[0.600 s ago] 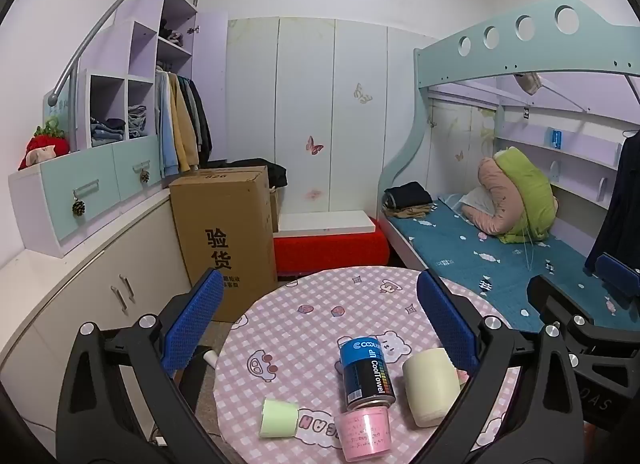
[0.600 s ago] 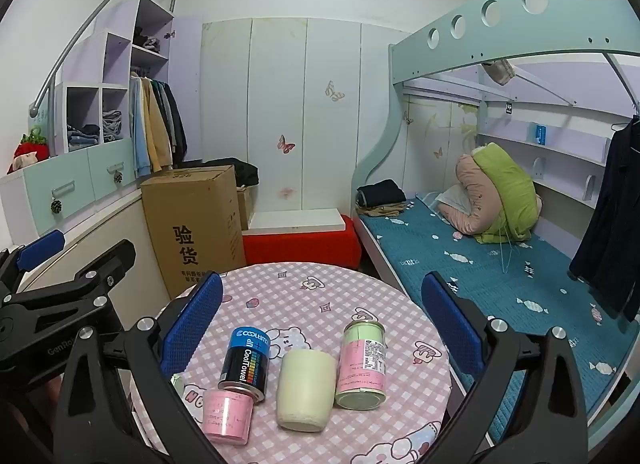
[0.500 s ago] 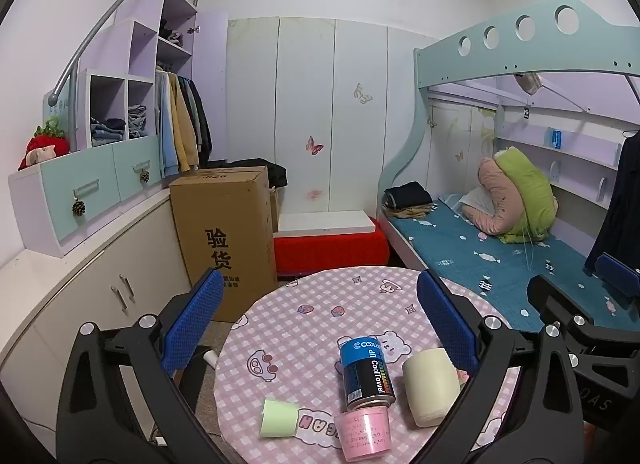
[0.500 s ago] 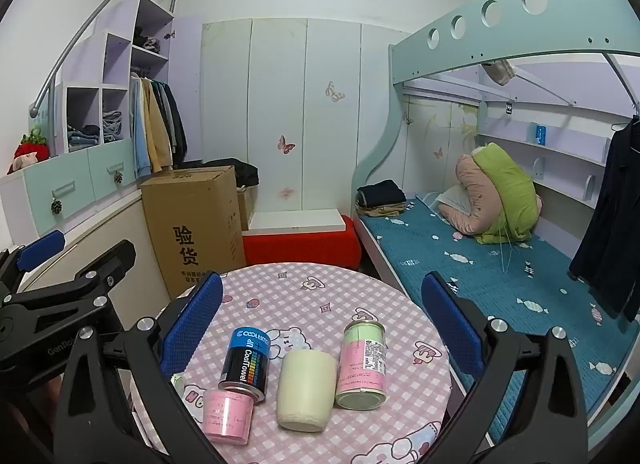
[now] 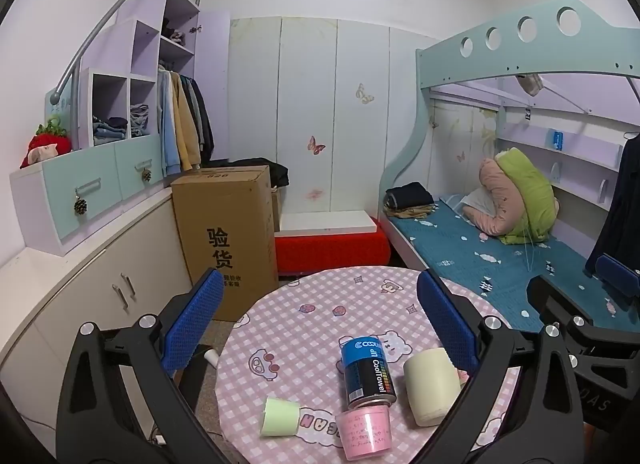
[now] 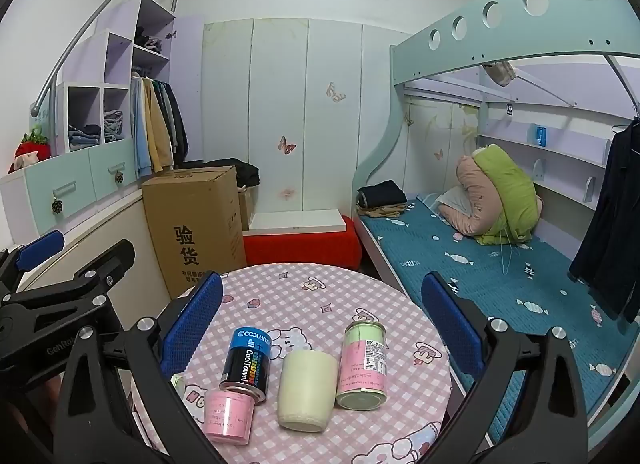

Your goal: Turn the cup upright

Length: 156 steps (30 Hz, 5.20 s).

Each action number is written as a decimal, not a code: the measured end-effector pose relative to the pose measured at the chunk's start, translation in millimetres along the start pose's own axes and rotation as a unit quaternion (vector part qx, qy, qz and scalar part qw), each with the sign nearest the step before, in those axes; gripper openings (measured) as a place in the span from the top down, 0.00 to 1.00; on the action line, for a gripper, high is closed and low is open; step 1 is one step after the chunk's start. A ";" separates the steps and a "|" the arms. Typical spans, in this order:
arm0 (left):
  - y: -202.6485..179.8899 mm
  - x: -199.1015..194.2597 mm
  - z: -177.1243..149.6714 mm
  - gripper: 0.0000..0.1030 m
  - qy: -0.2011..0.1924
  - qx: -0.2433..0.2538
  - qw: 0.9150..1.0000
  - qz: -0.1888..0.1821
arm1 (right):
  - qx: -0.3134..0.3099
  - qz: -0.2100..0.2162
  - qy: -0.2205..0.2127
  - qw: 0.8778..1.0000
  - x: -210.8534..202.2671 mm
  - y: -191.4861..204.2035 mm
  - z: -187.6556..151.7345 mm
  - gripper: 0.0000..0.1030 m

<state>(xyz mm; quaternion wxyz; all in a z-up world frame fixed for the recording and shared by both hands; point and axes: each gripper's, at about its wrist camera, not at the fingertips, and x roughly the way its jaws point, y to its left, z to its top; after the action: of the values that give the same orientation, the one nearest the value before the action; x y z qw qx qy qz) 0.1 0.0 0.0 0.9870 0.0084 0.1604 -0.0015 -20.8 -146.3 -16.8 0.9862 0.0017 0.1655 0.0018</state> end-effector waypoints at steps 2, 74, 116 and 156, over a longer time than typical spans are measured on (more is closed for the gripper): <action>0.0 -0.2 -0.1 0.05 -0.001 0.000 1.000 0.000 | 0.000 0.000 -0.001 1.000 0.0 0.0 -0.1 0.07; -23.3 136.0 -65.7 0.05 0.185 -0.009 0.982 -0.035 | 0.029 -0.014 0.111 0.993 96.9 -42.8 -42.5 0.07; -25.3 261.1 -128.0 0.37 0.343 0.009 0.937 -0.062 | 0.005 0.002 0.194 0.981 198.0 -24.7 -71.0 0.07; 140.2 288.0 -92.3 0.12 0.283 -0.092 0.954 0.026 | 0.043 0.137 0.337 0.930 325.7 98.5 -43.8 0.07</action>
<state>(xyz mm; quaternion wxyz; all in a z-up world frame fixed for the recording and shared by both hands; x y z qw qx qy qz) 244.8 141.7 -176.5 0.8973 -0.0787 0.4324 0.0412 272.4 -46.4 -164.1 0.8616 0.0664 0.4862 0.1301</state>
